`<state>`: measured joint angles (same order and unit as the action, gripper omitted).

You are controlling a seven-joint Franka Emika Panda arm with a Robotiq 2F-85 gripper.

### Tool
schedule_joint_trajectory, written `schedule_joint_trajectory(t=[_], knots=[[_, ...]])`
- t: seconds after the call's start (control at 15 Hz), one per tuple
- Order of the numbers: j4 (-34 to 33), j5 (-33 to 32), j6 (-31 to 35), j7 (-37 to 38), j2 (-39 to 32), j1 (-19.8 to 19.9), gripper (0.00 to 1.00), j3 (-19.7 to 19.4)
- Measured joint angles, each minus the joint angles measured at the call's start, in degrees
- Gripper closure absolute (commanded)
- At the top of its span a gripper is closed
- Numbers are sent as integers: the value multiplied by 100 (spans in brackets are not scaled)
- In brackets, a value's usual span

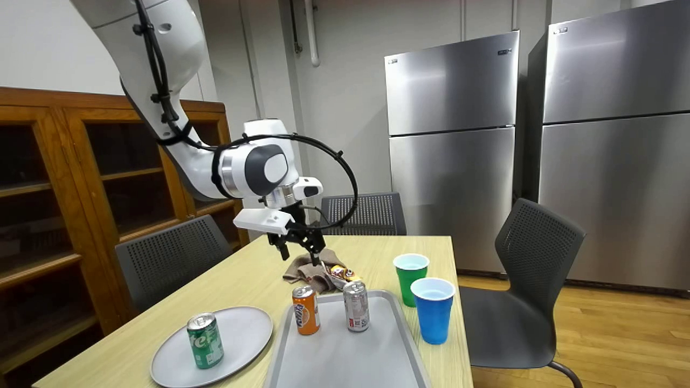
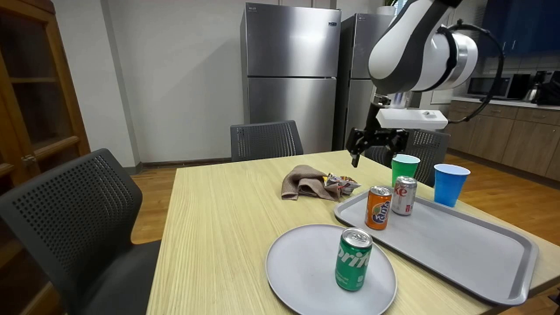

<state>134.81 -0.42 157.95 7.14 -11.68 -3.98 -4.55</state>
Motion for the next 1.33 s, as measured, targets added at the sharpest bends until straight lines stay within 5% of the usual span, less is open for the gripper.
schedule_joint_trajectory(t=[1.33], knots=[[1607, -136, -256, 44, 1551, -645, 0, 1315]])
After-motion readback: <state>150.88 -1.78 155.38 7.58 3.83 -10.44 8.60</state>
